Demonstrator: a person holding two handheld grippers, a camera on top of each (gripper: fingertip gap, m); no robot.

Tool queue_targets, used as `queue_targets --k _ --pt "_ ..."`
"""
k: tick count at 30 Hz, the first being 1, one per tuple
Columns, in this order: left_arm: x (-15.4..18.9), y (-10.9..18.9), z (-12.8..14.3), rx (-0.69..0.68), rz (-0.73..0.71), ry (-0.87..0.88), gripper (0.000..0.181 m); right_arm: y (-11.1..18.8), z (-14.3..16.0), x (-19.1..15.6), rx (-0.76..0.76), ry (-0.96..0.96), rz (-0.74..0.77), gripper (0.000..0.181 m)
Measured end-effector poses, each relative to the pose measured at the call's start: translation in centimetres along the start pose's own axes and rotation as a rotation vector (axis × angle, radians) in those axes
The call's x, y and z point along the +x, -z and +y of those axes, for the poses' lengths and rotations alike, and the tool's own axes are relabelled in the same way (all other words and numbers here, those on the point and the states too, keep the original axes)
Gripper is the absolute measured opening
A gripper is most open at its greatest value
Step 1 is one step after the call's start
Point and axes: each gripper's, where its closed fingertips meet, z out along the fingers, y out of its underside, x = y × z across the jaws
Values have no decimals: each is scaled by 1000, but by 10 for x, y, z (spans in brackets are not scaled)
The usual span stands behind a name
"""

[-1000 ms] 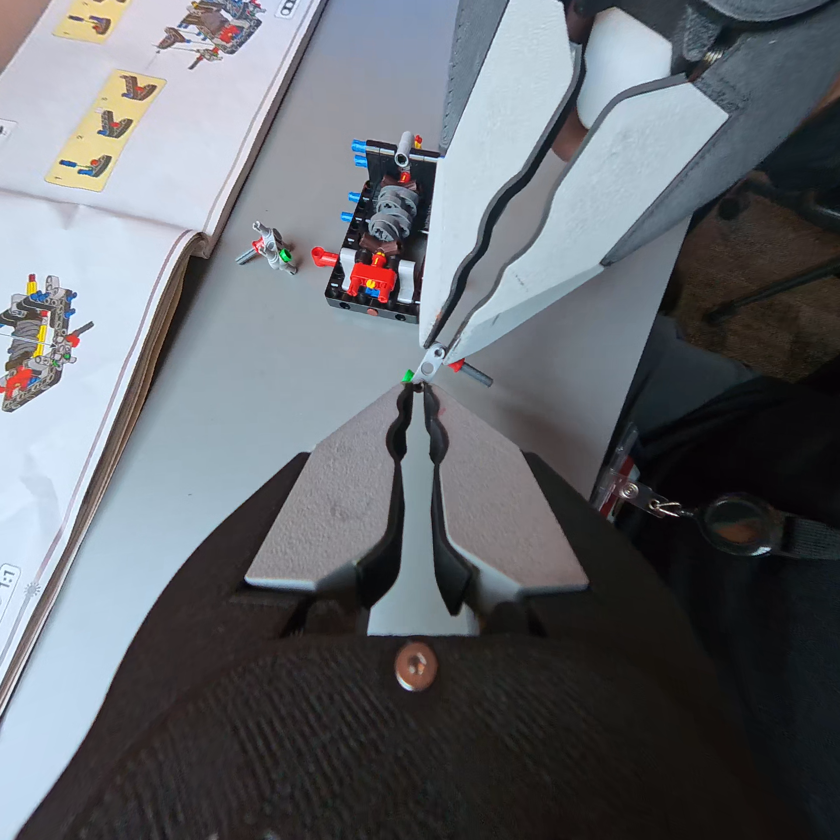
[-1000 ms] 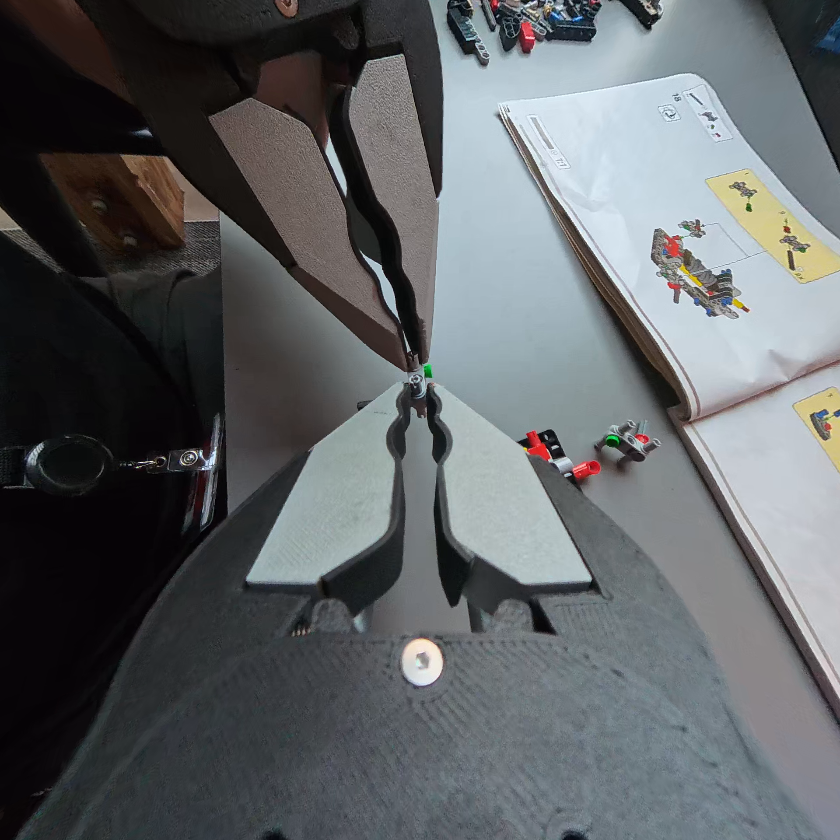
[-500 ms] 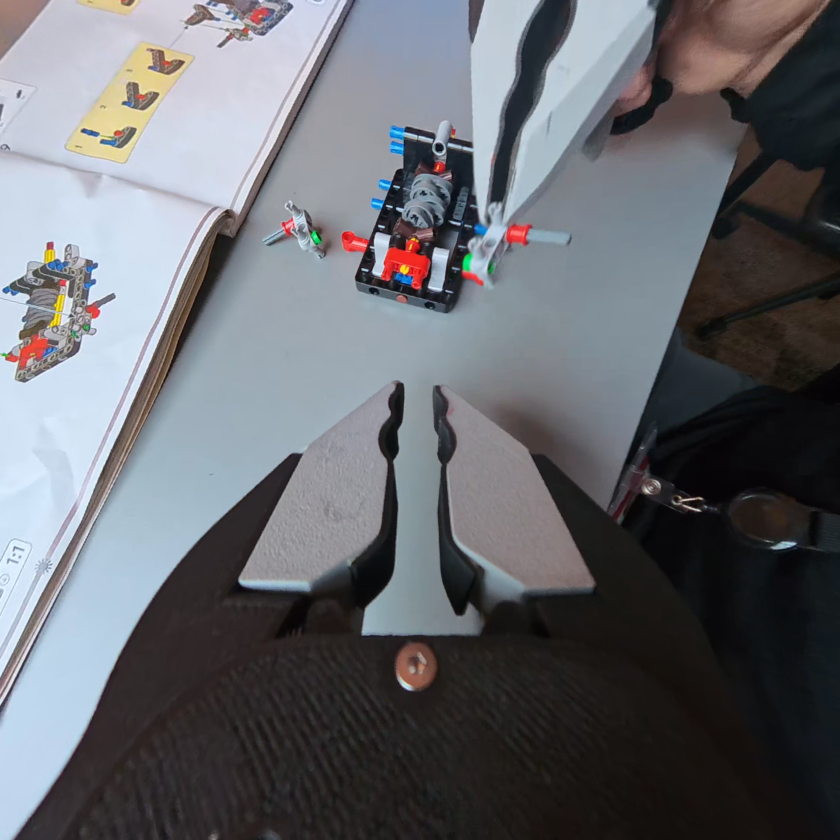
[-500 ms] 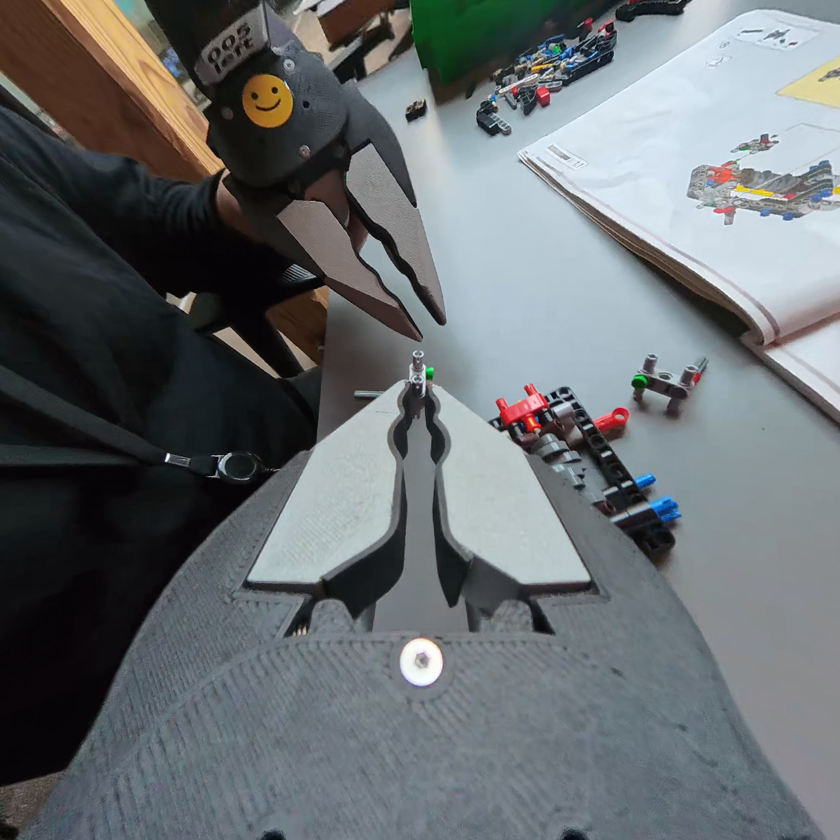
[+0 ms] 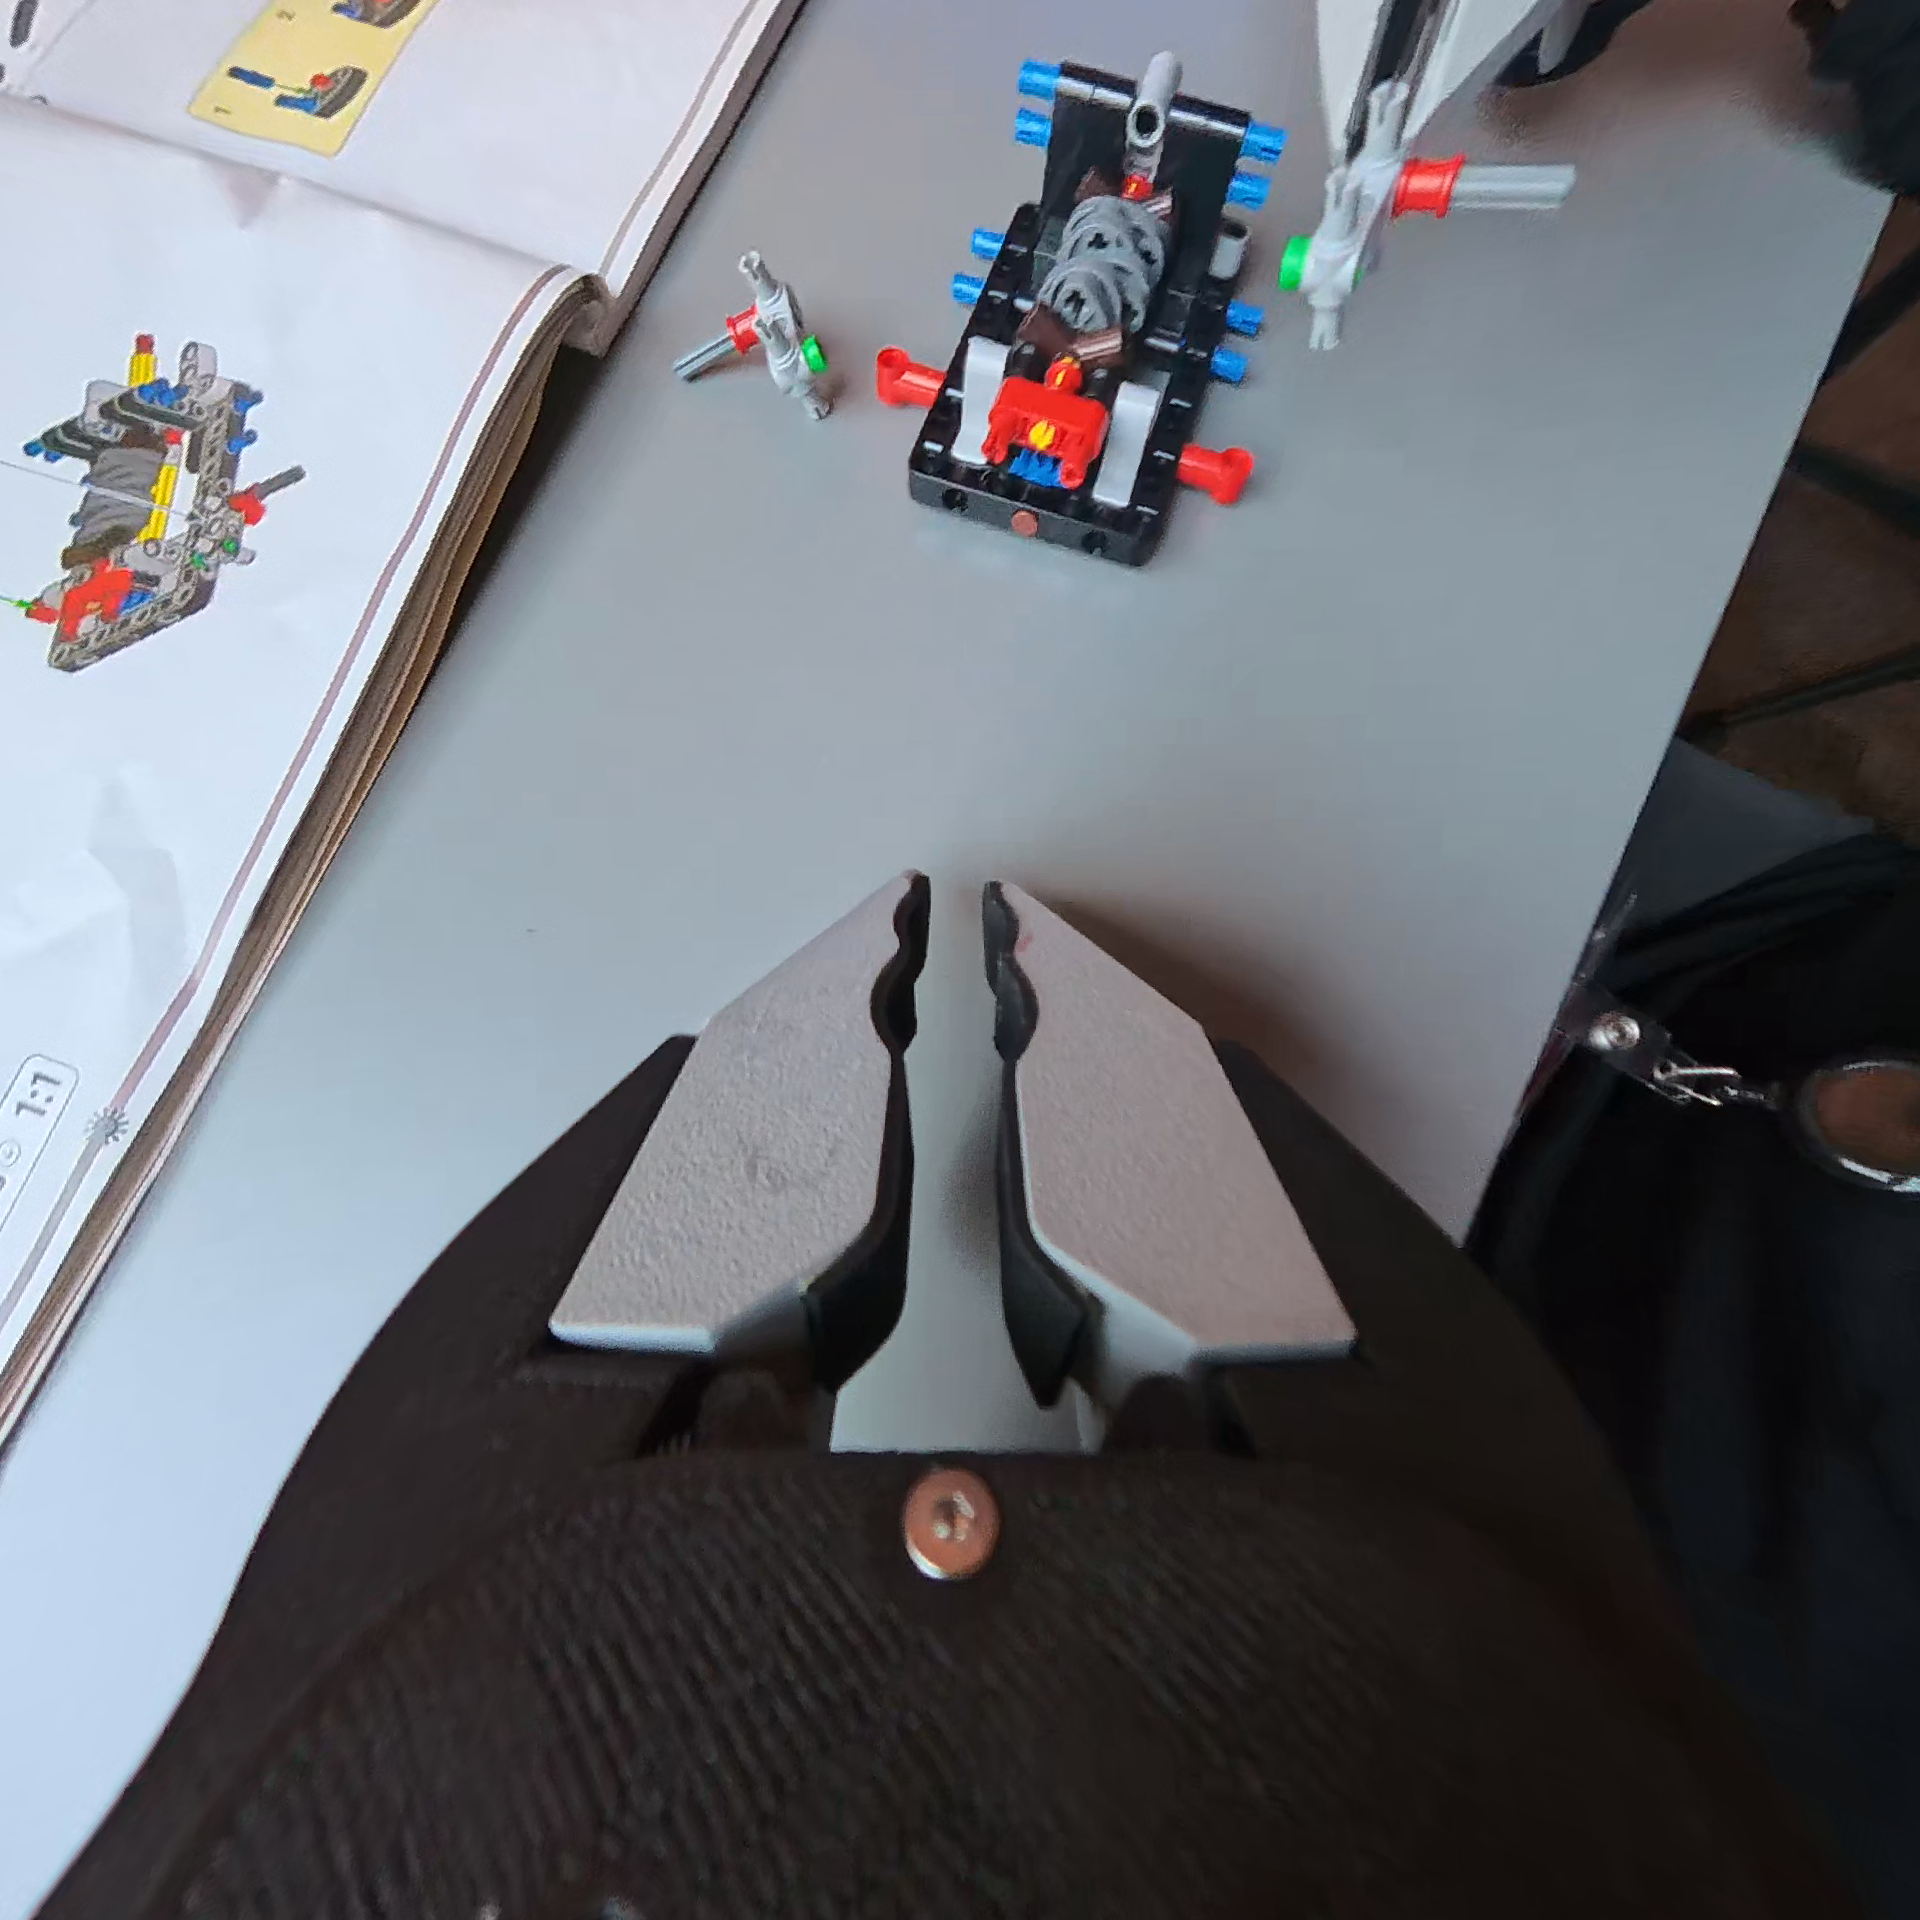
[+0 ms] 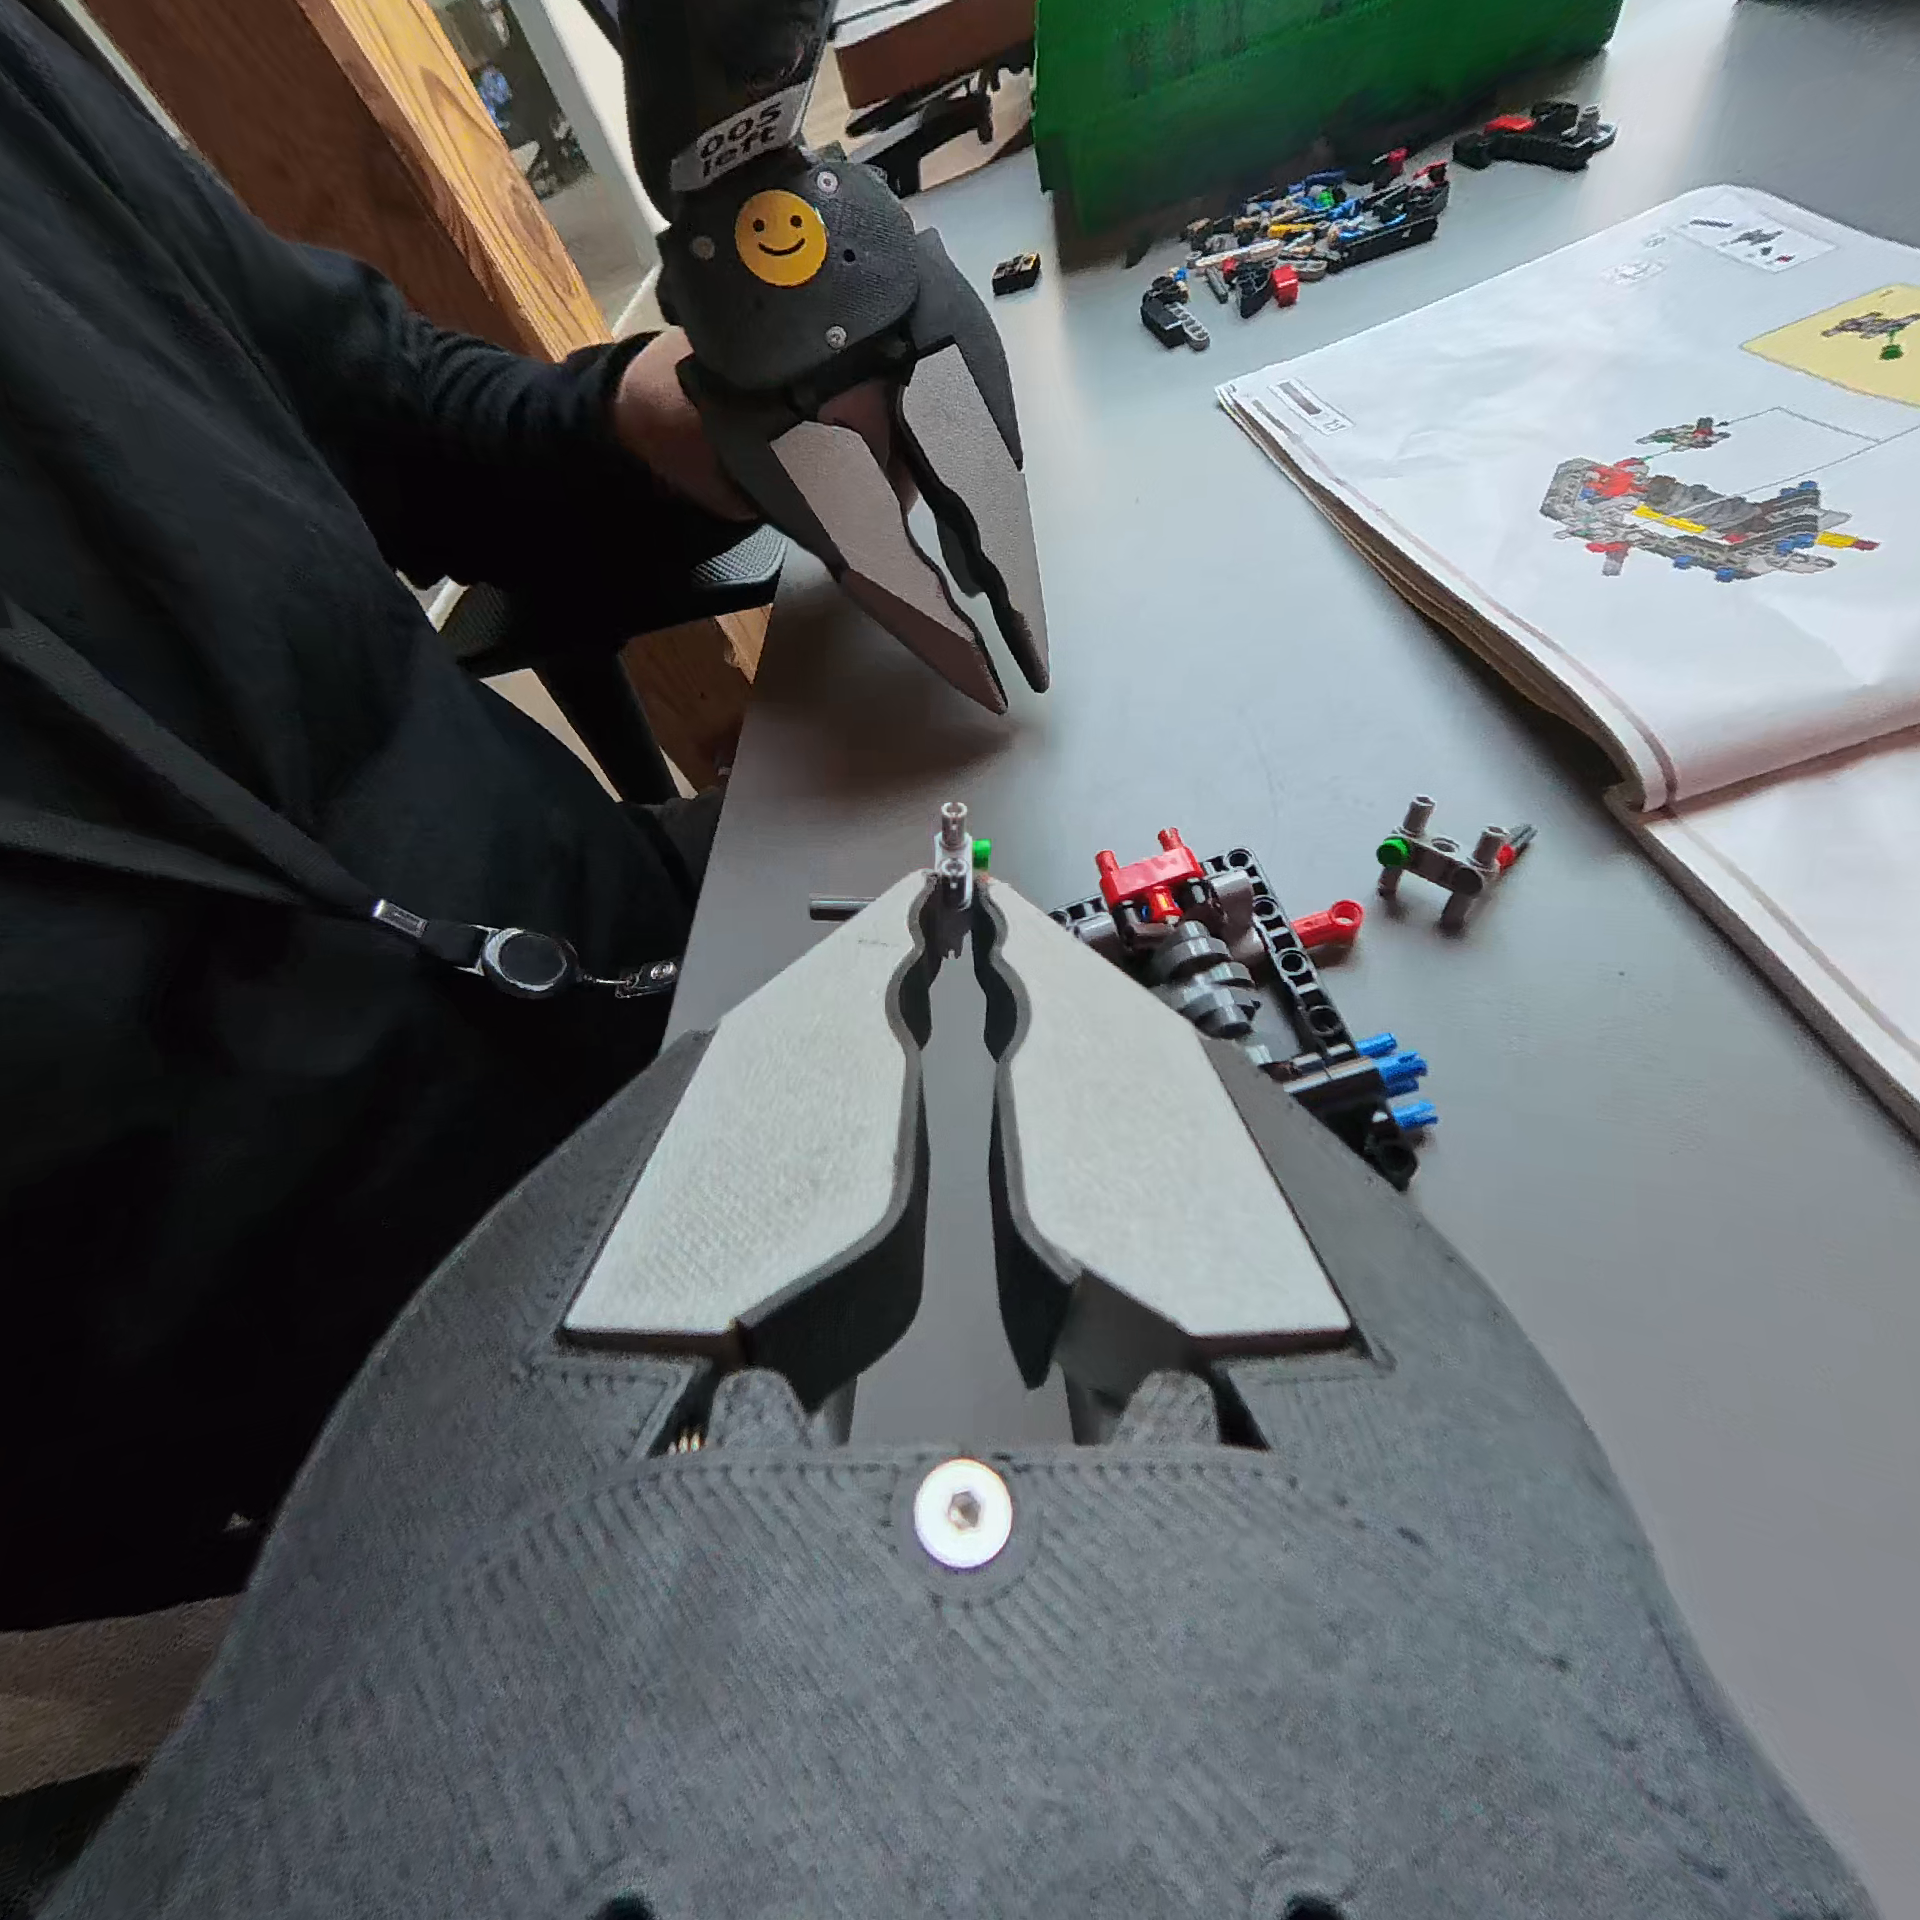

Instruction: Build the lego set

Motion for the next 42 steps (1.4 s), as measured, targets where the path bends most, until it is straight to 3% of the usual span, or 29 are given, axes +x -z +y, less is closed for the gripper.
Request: queue_targets --k 14,28,42 --pt "-3 -2 7 2 40 7 8 4 1 14 76 -3 0 2" --pt "7 -9 0 3 57 -36 5 -3 10 17 -2 -6 24 2" --pt "46 -30 -61 89 144 -177 6 -13 15 8 -66 55 27 2"
